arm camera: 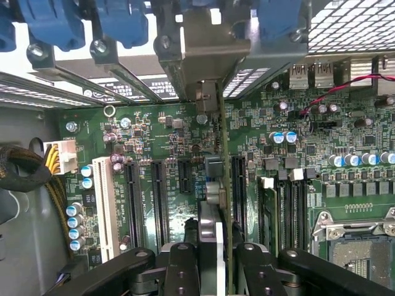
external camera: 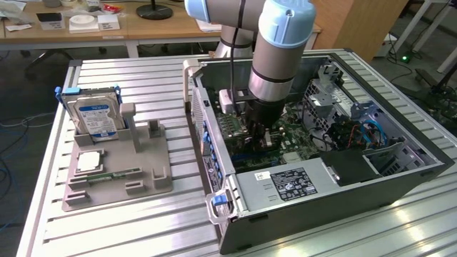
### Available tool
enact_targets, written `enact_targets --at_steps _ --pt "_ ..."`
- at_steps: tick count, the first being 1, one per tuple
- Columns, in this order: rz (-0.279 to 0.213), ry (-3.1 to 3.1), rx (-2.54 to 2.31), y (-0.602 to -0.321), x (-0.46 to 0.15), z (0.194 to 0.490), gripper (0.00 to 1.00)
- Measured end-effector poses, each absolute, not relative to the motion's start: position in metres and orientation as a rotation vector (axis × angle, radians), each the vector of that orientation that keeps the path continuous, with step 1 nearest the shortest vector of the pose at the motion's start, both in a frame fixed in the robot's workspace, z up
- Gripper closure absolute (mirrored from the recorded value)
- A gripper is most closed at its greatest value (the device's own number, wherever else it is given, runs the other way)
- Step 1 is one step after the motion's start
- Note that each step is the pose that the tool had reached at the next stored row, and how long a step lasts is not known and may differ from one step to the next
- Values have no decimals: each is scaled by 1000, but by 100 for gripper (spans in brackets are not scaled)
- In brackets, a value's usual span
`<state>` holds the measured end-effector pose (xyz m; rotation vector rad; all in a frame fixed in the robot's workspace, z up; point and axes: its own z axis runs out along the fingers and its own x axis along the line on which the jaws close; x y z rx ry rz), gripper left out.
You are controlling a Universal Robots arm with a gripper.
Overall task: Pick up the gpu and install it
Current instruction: 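Insert the gpu into the slot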
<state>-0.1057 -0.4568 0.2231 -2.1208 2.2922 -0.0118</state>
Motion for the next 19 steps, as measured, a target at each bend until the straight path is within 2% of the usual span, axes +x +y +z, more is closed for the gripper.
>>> enact_targets --at_steps 19 --pt "-12 2292 -2121 -457 -106 217 72"
